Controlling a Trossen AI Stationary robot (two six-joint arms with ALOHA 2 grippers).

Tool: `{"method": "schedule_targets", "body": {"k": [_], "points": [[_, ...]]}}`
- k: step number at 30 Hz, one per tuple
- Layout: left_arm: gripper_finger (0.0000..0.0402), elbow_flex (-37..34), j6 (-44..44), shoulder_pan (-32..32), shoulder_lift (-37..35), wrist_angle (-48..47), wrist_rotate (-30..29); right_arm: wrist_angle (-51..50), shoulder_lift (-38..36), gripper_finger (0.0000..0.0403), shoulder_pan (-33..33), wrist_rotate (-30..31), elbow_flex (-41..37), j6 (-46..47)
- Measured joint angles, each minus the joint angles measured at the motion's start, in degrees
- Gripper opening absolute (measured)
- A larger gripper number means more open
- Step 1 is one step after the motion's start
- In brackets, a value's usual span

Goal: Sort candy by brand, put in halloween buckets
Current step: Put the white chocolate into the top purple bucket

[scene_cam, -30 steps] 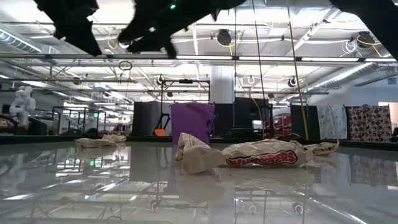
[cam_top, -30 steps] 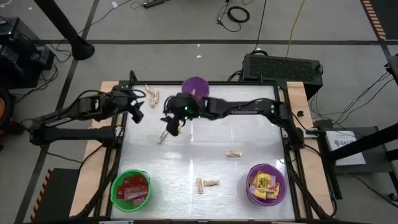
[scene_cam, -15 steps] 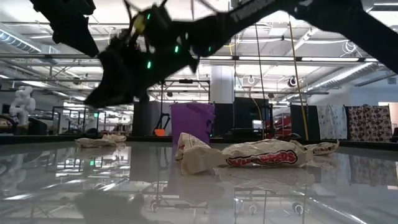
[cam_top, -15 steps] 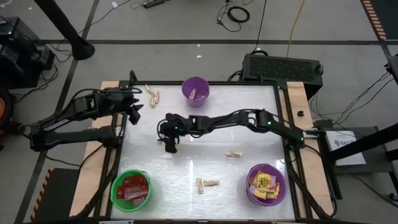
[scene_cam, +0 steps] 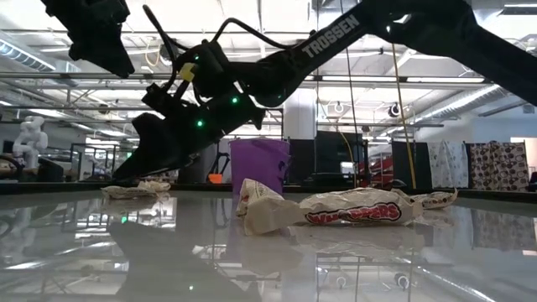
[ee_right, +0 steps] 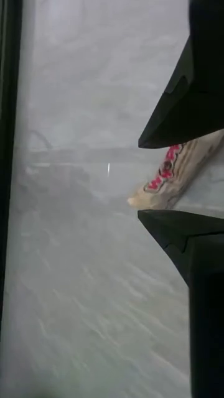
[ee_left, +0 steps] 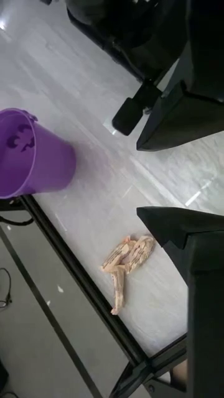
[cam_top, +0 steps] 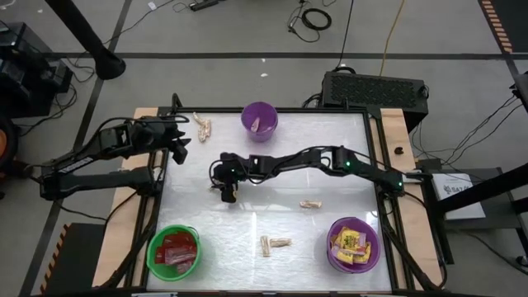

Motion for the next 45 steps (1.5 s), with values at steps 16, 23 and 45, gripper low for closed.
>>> {"method": "schedule_targets", "body": {"k": [16, 23, 45], "points": [[0.0164, 0.0, 0.2, 0.0, 3.7, 0.7, -0.2, -5.3, 1.3, 0.0134, -0.5, 0.5, 0.2, -0.5], [0.0164, 0.0, 0.0, 0.0, 4.0, 1.0, -0.2, -8.7, -0.4, 0.0060, 0.9, 0.3, 0.1, -0.2], [0.0164, 0.0, 3.2, 0.0, 3.9, 7.0, 3.3, -31.8, -23.6, 0.0007, -9.1, 6.3, 0.1, -2.2]]}}
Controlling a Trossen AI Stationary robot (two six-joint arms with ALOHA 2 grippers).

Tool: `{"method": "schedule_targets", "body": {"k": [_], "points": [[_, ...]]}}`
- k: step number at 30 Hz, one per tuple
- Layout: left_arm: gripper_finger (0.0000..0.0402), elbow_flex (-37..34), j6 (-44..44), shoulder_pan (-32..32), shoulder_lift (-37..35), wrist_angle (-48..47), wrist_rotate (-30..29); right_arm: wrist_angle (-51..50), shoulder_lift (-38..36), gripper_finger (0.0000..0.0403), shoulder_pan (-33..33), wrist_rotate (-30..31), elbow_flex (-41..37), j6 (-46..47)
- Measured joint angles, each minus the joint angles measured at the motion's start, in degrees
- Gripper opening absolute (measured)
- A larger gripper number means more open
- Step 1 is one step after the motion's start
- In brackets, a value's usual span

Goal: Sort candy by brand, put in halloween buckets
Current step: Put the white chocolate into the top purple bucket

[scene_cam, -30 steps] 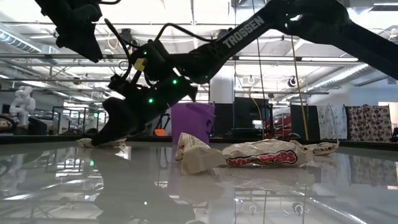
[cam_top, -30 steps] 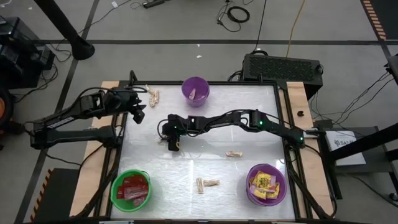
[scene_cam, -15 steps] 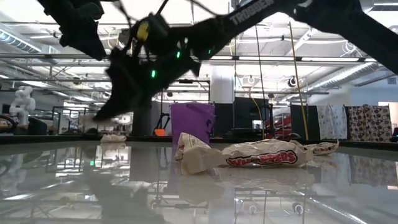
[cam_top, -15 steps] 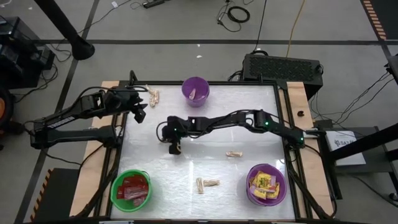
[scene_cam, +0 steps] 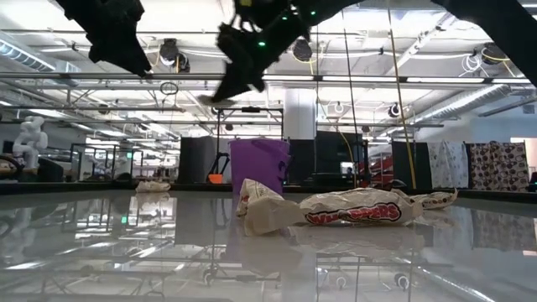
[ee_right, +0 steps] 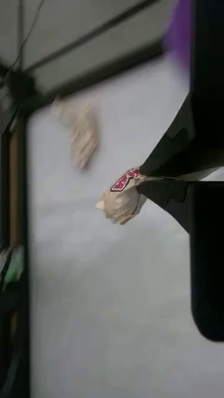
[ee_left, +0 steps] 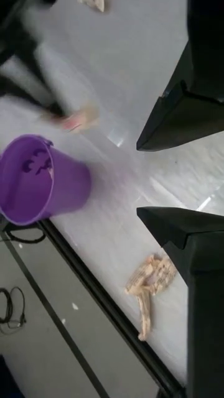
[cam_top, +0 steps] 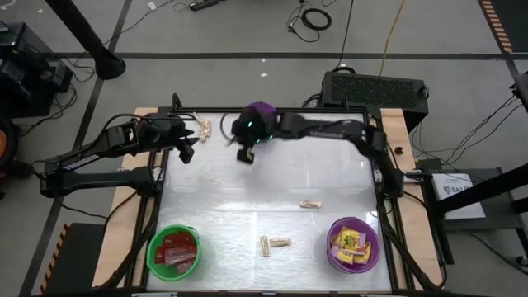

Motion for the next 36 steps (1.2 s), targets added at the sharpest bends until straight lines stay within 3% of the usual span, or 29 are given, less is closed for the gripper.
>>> {"method": "schedule_targets", "body": {"k": [9, 14, 27, 36], "points": [[0.0164, 0.0, -0.1, 0.0, 0.0, 1.2, 2.7, -13.3, -4.3, 0.0007, -9.5, 3.6, 0.0, 2.0], [0.0164, 0.0, -0.2, 0.0, 0.0, 1.2, 2.7, -14.4, -2.9, 0.0011, -12.9, 3.3, -0.1, 5.0], [0.0164, 0.0, -4.8, 0.0, 0.2, 1.2, 2.6, -12.6, -1.3, 0.0077, -14.9, 2.9, -0.1, 7.0], [0.0164, 0.0, -7.9, 0.0, 1.0, 0.5, -1.6, -12.5, -1.3, 0.0104, -14.9, 2.8, -0.1, 5.2]]}}
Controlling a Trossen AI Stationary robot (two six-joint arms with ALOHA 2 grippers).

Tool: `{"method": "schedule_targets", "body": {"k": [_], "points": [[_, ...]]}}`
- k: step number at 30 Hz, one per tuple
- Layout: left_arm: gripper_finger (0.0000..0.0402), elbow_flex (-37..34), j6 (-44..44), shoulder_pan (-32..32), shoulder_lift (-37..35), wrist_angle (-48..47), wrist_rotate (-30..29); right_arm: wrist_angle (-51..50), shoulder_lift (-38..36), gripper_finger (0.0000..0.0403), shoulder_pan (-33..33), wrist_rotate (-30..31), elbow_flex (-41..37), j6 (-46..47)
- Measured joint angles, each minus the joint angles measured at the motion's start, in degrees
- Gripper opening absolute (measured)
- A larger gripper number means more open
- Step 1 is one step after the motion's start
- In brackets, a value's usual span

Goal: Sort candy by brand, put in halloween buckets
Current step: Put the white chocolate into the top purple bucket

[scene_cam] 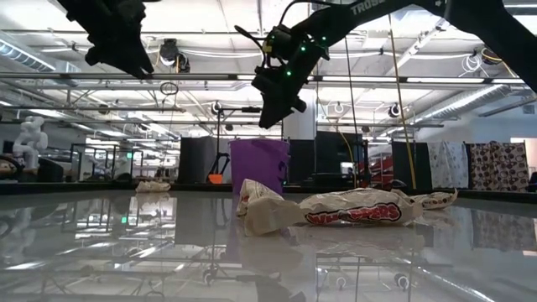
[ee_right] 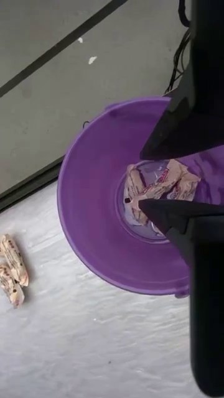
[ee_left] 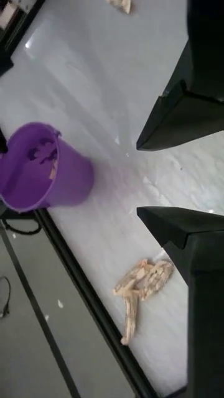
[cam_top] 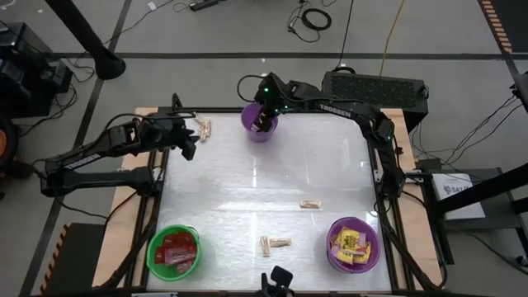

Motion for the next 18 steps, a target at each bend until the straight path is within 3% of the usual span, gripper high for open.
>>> {"method": "schedule_targets", "body": {"k": [10, 18], "points": [[0.0164, 0.0, -4.5, 0.2, 4.5, 0.6, -5.7, 0.1, -2.1, 0.0105, 1.3, -1.0, 0.0, -6.1], [0.0164, 0.0, -6.0, 6.1, 12.5, 0.1, -6.8, 5.2, -5.3, 0.0105, 2.0, -16.0, 0.1, -8.5]]}}
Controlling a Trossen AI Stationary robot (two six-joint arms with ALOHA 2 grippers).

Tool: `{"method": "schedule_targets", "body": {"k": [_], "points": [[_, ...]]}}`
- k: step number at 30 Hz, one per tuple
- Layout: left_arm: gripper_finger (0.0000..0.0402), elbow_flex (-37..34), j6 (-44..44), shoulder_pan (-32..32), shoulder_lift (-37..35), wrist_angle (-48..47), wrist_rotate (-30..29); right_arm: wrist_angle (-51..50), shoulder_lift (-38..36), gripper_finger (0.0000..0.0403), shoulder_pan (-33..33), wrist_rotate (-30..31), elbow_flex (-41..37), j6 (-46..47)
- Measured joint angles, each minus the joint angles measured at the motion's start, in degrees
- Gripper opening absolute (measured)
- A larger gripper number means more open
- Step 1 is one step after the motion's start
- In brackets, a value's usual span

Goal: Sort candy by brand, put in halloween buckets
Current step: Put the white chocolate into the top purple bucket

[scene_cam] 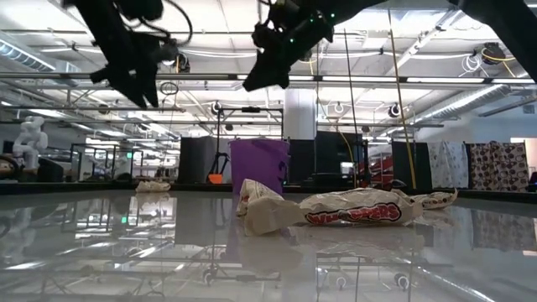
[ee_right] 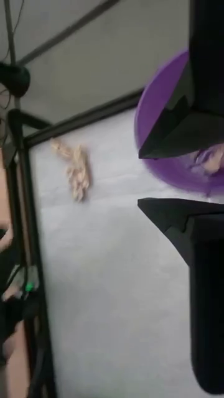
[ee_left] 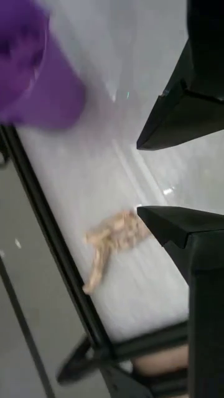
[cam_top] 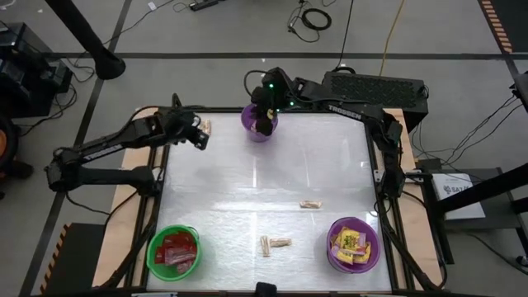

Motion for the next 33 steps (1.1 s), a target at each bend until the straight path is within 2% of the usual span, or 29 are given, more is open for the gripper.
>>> {"method": "schedule_targets", "body": {"k": [11, 17, 24, 29, 33], "points": [[0.0164, 0.0, 3.2, 12.8, 19.3, 2.3, -0.1, -0.5, -0.8, 0.0105, 1.1, -0.6, 0.0, 9.1], [0.0164, 0.0, -1.4, 16.2, 29.8, 1.3, 0.1, 0.1, -0.8, 0.0105, 1.5, -0.5, 0.0, 14.0], [0.0164, 0.0, -2.6, 16.6, 35.5, 6.6, 0.9, 0.0, -0.8, 0.0105, 2.2, -0.2, 0.0, 16.1], [0.0164, 0.0, -2.6, 16.7, 36.9, 8.2, 2.0, -0.6, -0.8, 0.0105, 2.7, -0.4, 0.0, 16.9], [0.0164, 0.0, -2.9, 16.8, 37.4, 9.5, 5.2, -1.9, -0.8, 0.0105, 2.9, -0.3, 0.0, 16.8]]}}
